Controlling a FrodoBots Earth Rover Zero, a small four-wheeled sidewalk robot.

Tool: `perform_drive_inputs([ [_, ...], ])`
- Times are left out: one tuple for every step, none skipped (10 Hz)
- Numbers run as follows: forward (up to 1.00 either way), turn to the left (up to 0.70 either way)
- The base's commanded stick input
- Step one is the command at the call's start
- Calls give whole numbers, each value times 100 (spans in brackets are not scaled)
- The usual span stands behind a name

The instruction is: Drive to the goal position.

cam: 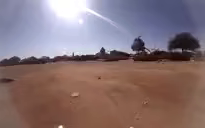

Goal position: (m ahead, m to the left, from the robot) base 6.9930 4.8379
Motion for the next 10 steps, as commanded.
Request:
perform_drive_inputs([
  [70,0],
  [70,2],
  [70,1],
  [70,0],
  [70,0],
  [70,0],
  [70,10],
  [70,25],
  [70,35],
  [70,35],
])
